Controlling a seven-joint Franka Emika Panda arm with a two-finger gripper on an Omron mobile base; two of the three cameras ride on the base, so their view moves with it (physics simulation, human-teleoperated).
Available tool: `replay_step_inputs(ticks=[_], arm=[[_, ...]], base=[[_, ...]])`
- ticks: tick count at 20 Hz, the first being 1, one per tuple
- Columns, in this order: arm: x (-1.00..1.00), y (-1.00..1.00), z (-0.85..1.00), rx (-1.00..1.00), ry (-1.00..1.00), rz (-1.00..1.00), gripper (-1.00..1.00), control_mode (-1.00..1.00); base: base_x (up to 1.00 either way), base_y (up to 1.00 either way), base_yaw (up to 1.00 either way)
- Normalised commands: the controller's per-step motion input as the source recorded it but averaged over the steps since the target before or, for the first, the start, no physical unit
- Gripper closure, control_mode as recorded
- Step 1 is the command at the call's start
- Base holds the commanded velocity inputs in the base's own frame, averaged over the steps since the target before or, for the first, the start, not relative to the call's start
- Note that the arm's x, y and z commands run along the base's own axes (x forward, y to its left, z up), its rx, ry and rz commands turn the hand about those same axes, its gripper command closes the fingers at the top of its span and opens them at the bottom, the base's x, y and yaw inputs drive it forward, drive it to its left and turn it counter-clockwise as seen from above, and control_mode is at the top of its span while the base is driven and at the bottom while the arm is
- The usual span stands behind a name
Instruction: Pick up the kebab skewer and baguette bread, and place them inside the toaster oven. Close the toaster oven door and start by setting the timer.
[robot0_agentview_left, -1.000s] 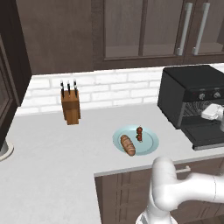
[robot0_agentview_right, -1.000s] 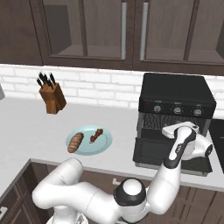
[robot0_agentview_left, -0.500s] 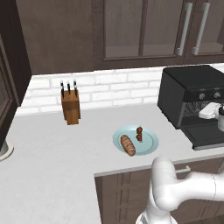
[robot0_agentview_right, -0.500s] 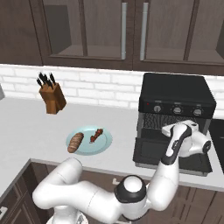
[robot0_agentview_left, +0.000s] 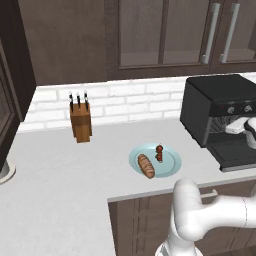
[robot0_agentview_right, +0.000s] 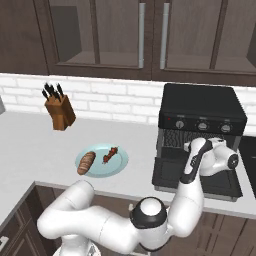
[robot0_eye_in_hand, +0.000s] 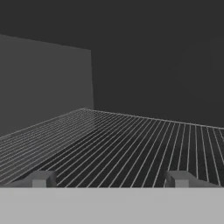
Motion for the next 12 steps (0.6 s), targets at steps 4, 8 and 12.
replay_step_inputs(ticks=[4,8,12], arm=[[0.0,-0.06,-0.86,0.0,0.12,-0.05,-1.0,-1.0],[-0.26,-0.01,-1.0,0.0,0.12,-0.04,-1.0,-1.0],[-0.6,-0.01,-1.0,0.0,0.08,-0.03,-1.0,-1.0]], base=[[0.0,0.0,0.0],[0.0,0.0,0.0],[0.0,0.0,0.0]])
